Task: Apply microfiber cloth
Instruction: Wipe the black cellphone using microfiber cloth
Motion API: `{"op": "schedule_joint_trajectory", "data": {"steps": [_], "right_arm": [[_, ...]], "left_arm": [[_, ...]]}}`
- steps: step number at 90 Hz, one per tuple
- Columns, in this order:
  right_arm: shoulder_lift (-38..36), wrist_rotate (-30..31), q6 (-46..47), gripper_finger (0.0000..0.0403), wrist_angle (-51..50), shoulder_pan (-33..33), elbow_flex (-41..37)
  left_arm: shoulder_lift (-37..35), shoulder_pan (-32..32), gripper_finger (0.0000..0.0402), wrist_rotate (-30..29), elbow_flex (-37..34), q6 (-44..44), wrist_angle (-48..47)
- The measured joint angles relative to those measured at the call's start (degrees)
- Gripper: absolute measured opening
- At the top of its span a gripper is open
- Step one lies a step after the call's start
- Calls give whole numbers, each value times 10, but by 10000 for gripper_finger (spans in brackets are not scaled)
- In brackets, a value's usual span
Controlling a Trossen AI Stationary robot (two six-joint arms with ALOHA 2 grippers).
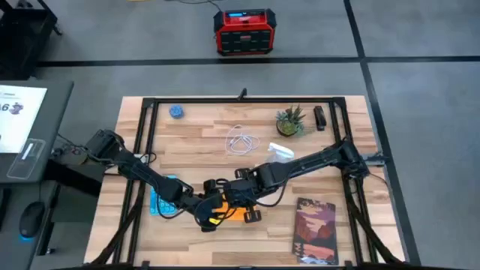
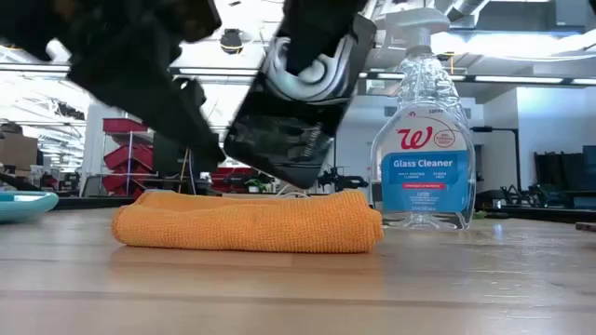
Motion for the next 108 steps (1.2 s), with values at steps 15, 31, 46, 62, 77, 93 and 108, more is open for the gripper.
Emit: {"op": "schedule_joint_trajectory", "data": {"steps": [15,31,46,62,77,93,108], "right_arm": [[0,-2,17,15,6,0,-3],[0,-2,19,15,23,0,-39],[0,-1,27,15,46,-1,-58],[0,-2,27,15,63,0,-60],[1,-4,30,15,58,-2,-61],[2,1,30,24,57,-3,-61],[1,1,-7,71,72,2,-61]], "left_arm": [[5,0,196,-41,0,28,59],[4,1,179,-48,0,42,97],[4,3,126,-50,0,39,96],[17,4,58,-44,0,29,112],[57,8,34,-56,1,23,153],[65,5,11,-90,2,5,149],[66,-10,11,-117,3,-6,129]]}}
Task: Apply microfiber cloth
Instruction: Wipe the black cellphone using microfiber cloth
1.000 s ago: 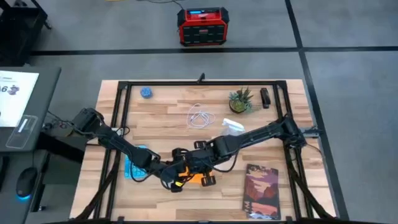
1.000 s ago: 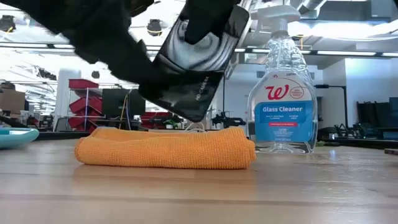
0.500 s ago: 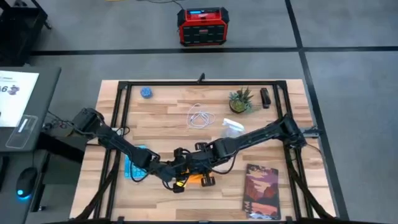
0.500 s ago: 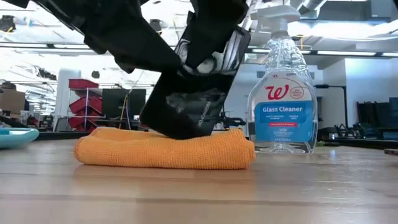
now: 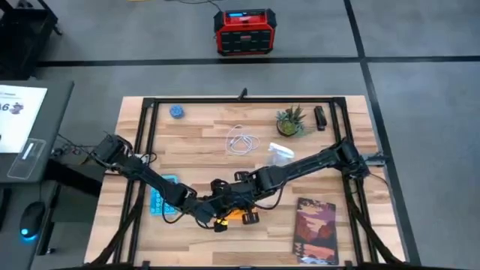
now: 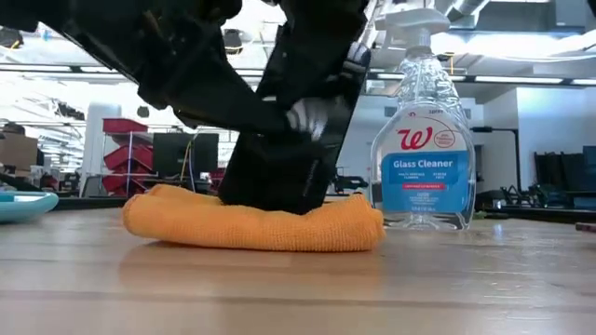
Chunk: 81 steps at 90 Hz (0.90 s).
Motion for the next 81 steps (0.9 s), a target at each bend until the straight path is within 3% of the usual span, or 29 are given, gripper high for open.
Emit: {"op": "schedule_joint_trajectory", "data": {"steps": [16,30,41,61,81], "right_arm": [[-5,14,4,130,-35,20,-4],[-5,84,49,158,-69,42,-48],[-6,137,93,165,-35,59,-96],[-53,258,117,161,144,109,-234],[-175,293,115,155,563,105,-480]], "left_arm": [[0,-25,10,-44,0,-37,-32],[0,-47,10,-89,-1,-55,-44],[1,-56,10,-105,-1,-67,-55],[1,-59,10,-114,-1,-66,-53],[1,-59,9,-113,-2,-42,-34]]}}
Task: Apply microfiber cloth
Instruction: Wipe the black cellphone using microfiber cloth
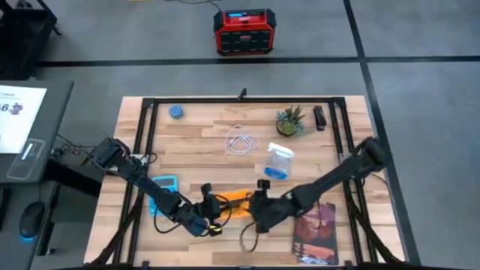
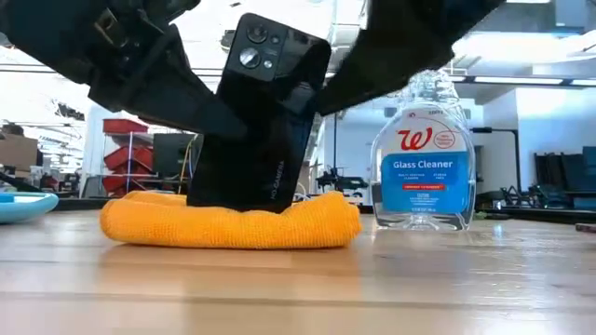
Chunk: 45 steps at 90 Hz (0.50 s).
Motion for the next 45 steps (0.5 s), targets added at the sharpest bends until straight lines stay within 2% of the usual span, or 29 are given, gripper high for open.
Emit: {"op": "schedule_joint_trajectory", "data": {"steps": [8,18,33,45], "right_arm": [[-14,-49,-15,153,176,-14,-82],[-3,-110,-16,153,342,-30,-133],[64,-132,-32,152,429,-40,-122],[100,-129,-43,132,427,-40,-88]], "left_arm": [[0,0,9,0,0,0,1],[0,0,9,1,0,6,9],[0,0,11,1,0,26,38],[0,0,11,3,0,24,36]]}}
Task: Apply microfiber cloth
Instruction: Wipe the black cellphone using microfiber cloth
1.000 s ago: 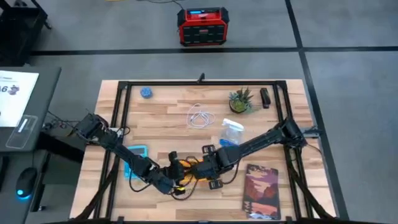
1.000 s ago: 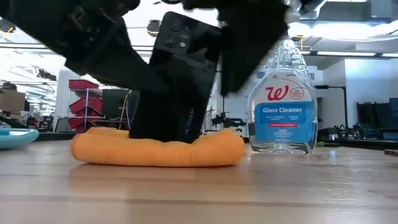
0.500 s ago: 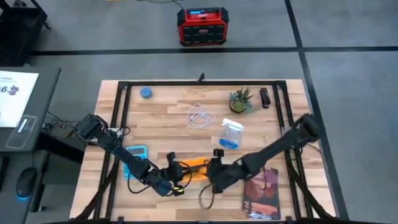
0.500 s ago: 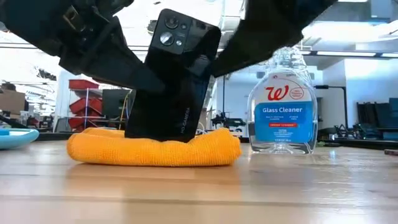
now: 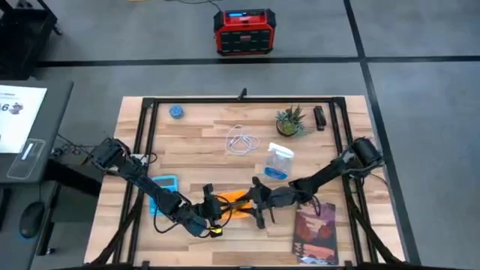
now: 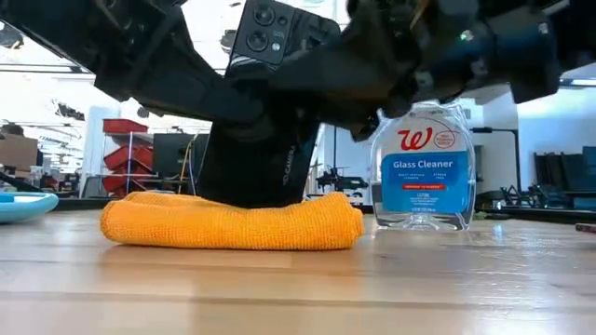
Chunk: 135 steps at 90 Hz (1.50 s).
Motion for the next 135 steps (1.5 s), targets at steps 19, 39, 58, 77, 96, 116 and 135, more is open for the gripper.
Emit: {"op": "schedule_joint_trajectory", "data": {"steps": [19,39,58,77,96,116,135], "right_arm": [[-5,3,-19,17,-30,-3,15],[-17,33,5,10,-59,-6,23],[-16,32,49,10,-228,-25,93],[-16,32,37,11,-298,-34,140],[-16,33,36,11,-311,-34,141],[-16,32,39,11,-318,-39,141],[-12,33,31,11,-317,-42,141]], "left_arm": [[0,0,22,4,1,0,-5],[-56,-11,92,15,1,-23,-108],[-84,-37,141,65,1,-65,-198],[-24,-39,147,60,1,-112,-211],[29,-35,148,69,1,-188,-218],[12,-73,148,79,1,-267,-267],[7,-106,148,80,-18,-391,-302]]}}
